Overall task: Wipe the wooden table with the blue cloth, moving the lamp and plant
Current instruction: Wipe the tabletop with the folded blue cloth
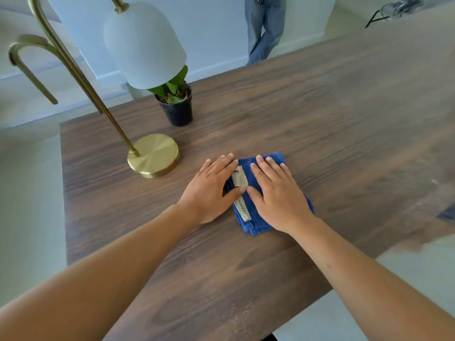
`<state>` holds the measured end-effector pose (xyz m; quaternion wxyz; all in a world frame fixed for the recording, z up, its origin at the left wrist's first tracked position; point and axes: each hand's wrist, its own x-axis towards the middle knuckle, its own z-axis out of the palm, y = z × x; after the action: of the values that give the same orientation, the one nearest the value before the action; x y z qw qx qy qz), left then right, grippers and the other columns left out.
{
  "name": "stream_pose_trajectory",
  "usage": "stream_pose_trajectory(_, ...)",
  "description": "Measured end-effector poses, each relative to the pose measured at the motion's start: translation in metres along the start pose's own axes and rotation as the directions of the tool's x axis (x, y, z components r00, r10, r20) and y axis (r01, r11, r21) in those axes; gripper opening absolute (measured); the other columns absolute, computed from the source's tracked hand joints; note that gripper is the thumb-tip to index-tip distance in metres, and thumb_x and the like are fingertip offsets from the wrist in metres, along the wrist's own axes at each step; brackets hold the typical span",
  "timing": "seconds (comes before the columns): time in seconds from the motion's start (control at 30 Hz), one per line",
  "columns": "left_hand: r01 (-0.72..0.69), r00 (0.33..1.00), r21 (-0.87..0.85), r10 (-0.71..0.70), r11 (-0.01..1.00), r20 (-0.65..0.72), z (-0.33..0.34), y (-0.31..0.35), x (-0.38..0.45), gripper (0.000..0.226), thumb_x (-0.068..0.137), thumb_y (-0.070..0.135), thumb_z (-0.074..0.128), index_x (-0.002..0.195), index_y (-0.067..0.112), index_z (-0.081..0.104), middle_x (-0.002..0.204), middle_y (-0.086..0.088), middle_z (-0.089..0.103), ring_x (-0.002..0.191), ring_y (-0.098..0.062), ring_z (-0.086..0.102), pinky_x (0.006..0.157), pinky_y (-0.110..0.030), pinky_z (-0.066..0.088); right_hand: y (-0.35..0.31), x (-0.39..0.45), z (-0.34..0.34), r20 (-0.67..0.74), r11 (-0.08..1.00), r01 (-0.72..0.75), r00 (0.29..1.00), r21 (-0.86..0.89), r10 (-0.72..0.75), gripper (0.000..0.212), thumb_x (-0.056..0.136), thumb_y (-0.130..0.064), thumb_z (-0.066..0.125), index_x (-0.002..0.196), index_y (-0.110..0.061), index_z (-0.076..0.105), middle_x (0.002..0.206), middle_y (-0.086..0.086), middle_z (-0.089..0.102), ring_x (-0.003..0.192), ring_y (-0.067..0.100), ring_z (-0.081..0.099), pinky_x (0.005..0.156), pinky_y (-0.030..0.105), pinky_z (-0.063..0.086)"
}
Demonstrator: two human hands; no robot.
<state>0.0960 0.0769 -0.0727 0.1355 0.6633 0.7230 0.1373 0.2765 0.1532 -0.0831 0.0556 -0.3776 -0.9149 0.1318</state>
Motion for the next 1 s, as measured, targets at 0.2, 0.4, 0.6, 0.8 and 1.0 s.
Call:
stream_pose_trajectory(0.2,0.048,0.994,0.131,-0.061,0.990,0.093,0.003,0.002,0.028,0.073,0.102,0.061,0.018,0.159,0.019,-0.001,0.167,0.005,-0.007,0.152,-0.007,-0.009,0.123,-0.031,-0.008,0.010,0.016,0.003,-0.016,0.991,-0.034,0.999,-0.128,0.033,0.069,0.100,-0.050,0.004,0.159,-0.014,0.015,0.167,0.003,0.007,0.154,0.019,0.003,0.125,0.040,0.002)
stream_pose_trajectory(0.4,0.249,0.967,-0.005,-0.249,0.968,-0.050,-0.015,-0.013,0.081,0.067,0.106,0.050,0.023,0.159,0.013,0.007,0.167,-0.002,0.001,0.153,-0.014,-0.002,0.124,-0.032,-0.002,0.053,0.084,-0.010,-0.035,0.962,-0.231,0.973,-0.143,0.229,0.067,0.105,-0.050,0.017,0.160,-0.012,0.009,0.168,0.006,0.001,0.154,0.021,-0.002,0.125,0.043,-0.001)
stream_pose_trajectory(0.6,0.487,0.853,-0.039,-0.485,0.872,-0.191,-0.006,-0.043,0.085,0.061,0.106,0.034,0.026,0.157,0.002,0.017,0.167,-0.011,0.006,0.154,-0.023,0.001,0.125,-0.036,0.002,0.066,0.151,-0.021,0.088,0.984,-0.013,0.996,-0.179,0.029,0.075,0.093,-0.074,0.010,0.159,-0.038,0.002,0.168,0.004,-0.006,0.154,0.024,-0.007,0.123,0.051,-0.002)
stream_pose_trajectory(0.8,0.494,0.839,-0.052,-0.492,0.868,-0.233,-0.003,-0.043,0.086,0.057,0.106,0.029,0.026,0.157,0.005,0.017,0.167,-0.008,0.006,0.154,-0.019,0.001,0.124,-0.032,-0.002,0.056,0.243,-0.010,0.136,0.986,0.060,0.990,-0.153,-0.039,0.069,0.096,-0.072,0.011,0.158,-0.043,0.007,0.168,0.002,-0.008,0.153,0.025,-0.009,0.122,0.054,-0.004)
stream_pose_trajectory(1.0,0.495,0.832,-0.054,-0.491,0.867,-0.258,-0.002,-0.043,0.087,0.056,0.106,0.030,0.028,0.157,0.007,0.021,0.167,-0.006,0.009,0.154,-0.015,0.001,0.124,-0.030,-0.002,0.021,0.350,0.002,0.096,0.995,0.071,0.993,-0.071,-0.064,0.056,0.103,-0.053,0.019,0.157,-0.036,0.022,0.168,0.003,0.005,0.153,0.029,0.001,0.120,0.060,-0.001)
